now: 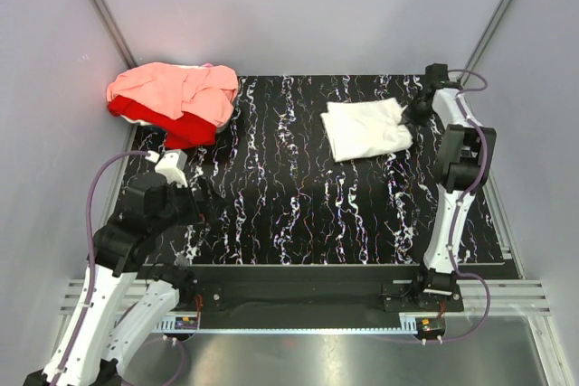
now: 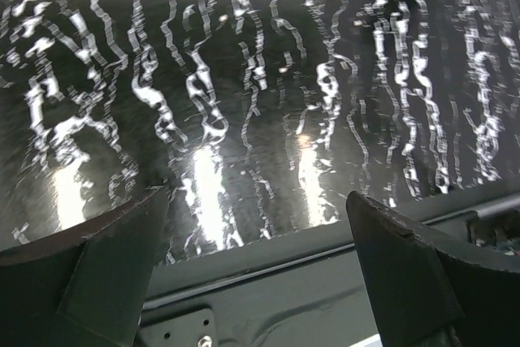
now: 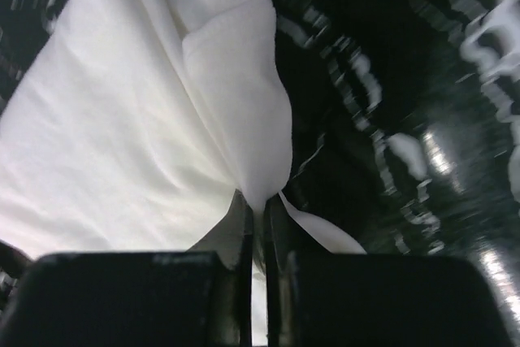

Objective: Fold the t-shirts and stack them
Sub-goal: Neatly place the folded tshirt to the corner

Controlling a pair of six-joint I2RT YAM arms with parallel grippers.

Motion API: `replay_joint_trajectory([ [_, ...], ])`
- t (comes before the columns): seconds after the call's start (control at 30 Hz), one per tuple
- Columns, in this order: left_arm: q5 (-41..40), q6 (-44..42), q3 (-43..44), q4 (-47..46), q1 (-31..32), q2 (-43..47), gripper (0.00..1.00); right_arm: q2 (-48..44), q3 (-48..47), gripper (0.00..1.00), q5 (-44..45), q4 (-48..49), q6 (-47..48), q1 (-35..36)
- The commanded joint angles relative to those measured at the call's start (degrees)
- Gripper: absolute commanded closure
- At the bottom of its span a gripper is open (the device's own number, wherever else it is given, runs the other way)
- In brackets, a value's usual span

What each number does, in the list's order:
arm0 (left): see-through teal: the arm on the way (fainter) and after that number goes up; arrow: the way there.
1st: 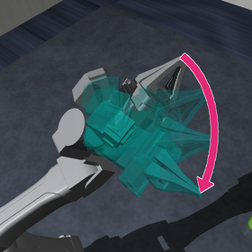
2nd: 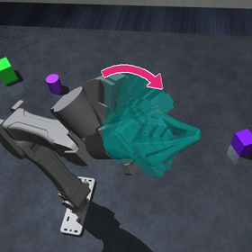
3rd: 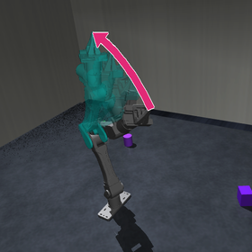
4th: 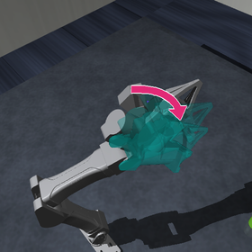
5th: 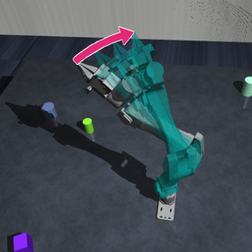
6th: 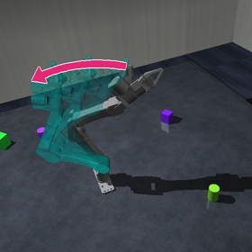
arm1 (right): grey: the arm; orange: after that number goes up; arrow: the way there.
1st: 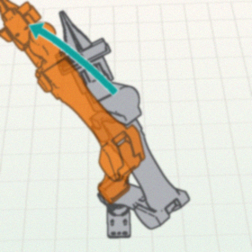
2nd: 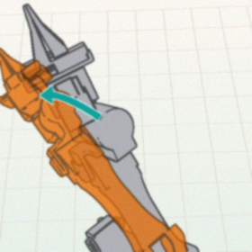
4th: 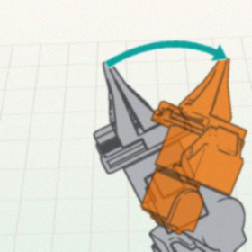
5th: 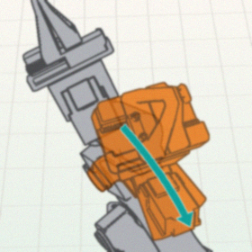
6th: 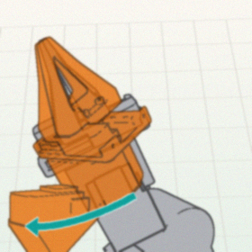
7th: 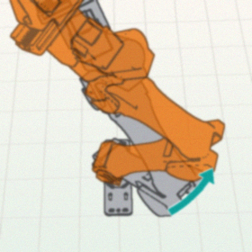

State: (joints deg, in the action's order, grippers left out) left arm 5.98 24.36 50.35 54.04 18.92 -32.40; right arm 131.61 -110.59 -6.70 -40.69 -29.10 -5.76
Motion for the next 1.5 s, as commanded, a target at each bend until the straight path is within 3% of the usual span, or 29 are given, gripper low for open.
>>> replay_joint_trajectory([
  [0.0,6.6,-1.9,-1.1,-5.3,-0.2,0.8,0.02,5.4,-10.0,1.0,10.5,-8.6,4.8,-1.7],
  [0.27,8.2,-1.9,-2.2,-6.1,-1.8,3.5,0.01,20.3,-38.4,1.0,17.2,-15.7,10.9,-7.0],
  [0.5,10.9,-2.4,-3.1,-7.4,-7.2,4.9,0.01,23.9,-43.7,0.86,19.7,-7.8,15.9,-10.3],
  [0.83,11.9,-2.5,-3.6,-7.8,-9.4,4.5,0.01,25.0,-43.3,0.84,21.4,3.8,14.5,-13.1],
  [1.0,11.4,-2.4,-3.6,-7.8,-9.6,4.2,0.01,26.9,-44.3,0.75,24.7,12.8,15.8,-13.1],
  [1.1,11.5,-2.3,-3.7,-7.7,-9.7,3.8,0.01,28.2,-45.2,0.66,26.3,17.3,17.5,-13.1],
  [1.2,11.5,-2.3,-3.8,-7.8,-10.0,3.1,0.01,28.3,-44.7,0.37,26.8,19.7,17.4,-13.2],
  [1.23,11.5,-2.3,-3.8,-7.8,-10.0,3.0,0.01,27.9,-44.7,0.18,27.0,19.7,16.9,-13.2],
  [1.27,11.5,-2.4,-3.7,-7.8,-10.1,3.0,0.01,27.4,-44.5,0.1,28.1,19.2,16.5,-13.2],
  [1.37,11.4,-2.4,-3.7,-7.7,-10.0,3.0,0.01,22.8,-41.0,0.0,30.3,18.5,13.7,-13.2],
  [1.47,11.2,-2.3,-3.7,-7.6,-10.1,3.2,0.01,13.3,-32.3,0.0,29.6,20.4,10.3,-12.8],
])
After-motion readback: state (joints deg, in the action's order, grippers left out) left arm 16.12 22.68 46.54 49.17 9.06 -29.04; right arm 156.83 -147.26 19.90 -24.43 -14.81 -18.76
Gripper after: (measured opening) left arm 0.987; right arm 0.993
